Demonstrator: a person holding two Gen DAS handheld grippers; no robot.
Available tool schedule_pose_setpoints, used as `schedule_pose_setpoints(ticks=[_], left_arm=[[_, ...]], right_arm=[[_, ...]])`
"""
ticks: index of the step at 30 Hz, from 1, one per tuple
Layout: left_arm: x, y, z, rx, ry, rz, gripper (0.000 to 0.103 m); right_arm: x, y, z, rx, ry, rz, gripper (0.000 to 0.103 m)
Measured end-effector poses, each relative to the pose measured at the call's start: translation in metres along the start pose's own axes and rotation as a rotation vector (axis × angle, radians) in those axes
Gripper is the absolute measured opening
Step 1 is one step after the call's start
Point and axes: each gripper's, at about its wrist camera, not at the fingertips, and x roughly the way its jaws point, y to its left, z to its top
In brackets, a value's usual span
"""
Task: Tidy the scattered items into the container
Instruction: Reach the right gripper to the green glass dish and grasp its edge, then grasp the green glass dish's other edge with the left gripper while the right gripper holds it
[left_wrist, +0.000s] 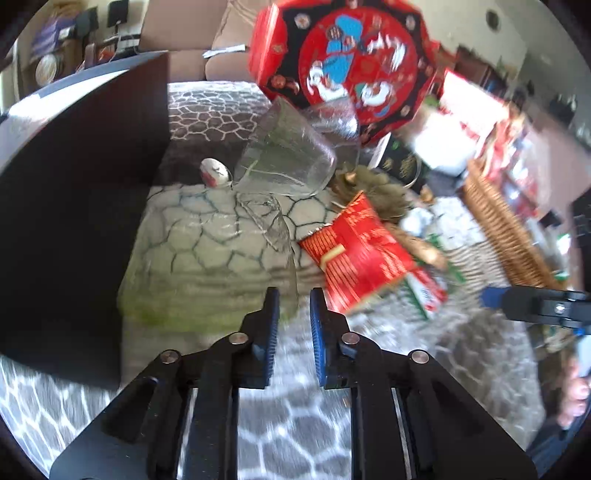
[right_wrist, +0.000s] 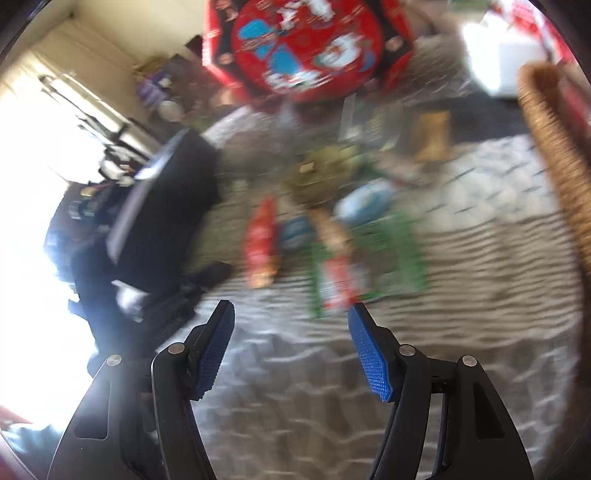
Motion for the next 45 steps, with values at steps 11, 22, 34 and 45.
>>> schedule_pose_setpoints(ticks=[11,22,34,45], left_arm=[[-0.055,0.009,-0.024,-0.005,-0.027,-0.019,0.066],[-0.053,0.053,-0.03,-0.171,0.029,-0.13,0.067],[-0.047,0.054,-0.032,-0.208,0.095,-0.185,0.073],[-0.013,-0.018,-0.042,-0.015,0.275,-0.124,0.045]], right_arm=[[0.103,0.035,0.015,0.136,0.096,0.073,0.046],[0.145,0.021,0.031,0.234,0.08,0.082,0.01],[0.068,0.014,-0.046,0.151,0.223,0.013,0.011],[0.021,0.021,-0.065,-0.009,0.197,-0.197,0.017]])
